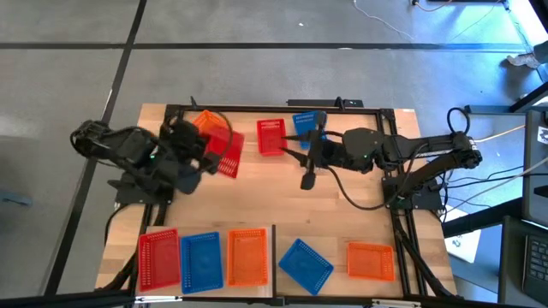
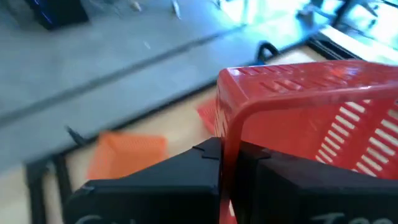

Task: Stack baskets on shelf by color
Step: Stack the bottom red bin on top of the other red bin on the shelf

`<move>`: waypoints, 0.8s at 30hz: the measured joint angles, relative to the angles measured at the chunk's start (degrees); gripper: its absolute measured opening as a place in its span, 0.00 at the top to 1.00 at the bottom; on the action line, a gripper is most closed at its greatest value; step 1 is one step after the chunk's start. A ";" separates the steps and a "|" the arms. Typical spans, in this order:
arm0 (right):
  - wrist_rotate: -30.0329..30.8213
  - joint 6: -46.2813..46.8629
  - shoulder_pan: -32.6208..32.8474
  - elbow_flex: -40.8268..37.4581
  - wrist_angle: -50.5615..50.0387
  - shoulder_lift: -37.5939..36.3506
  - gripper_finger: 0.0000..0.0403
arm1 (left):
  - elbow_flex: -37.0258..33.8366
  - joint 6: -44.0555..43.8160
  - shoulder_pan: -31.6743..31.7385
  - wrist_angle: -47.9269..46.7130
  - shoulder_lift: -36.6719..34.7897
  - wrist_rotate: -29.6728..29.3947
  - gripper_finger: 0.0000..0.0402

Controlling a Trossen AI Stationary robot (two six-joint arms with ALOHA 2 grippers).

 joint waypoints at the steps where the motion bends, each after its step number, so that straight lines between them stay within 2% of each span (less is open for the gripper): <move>1: 1.48 -1.01 0.15 0.02 1.58 0.47 0.72 | 0.00 1.68 1.04 0.50 0.67 -1.33 1.00; 8: 4.76 -9.08 1.10 0.02 8.68 5.46 0.72 | -0.02 14.41 6.06 8.66 5.02 -7.17 1.00; 13: 11.99 -15.63 1.51 0.32 12.32 8.91 0.72 | -0.04 19.15 7.88 12.95 6.06 -7.61 1.00; 24: 11.92 -15.88 1.53 8.72 11.51 14.93 0.72 | -0.07 25.14 9.12 17.62 7.42 -7.69 1.00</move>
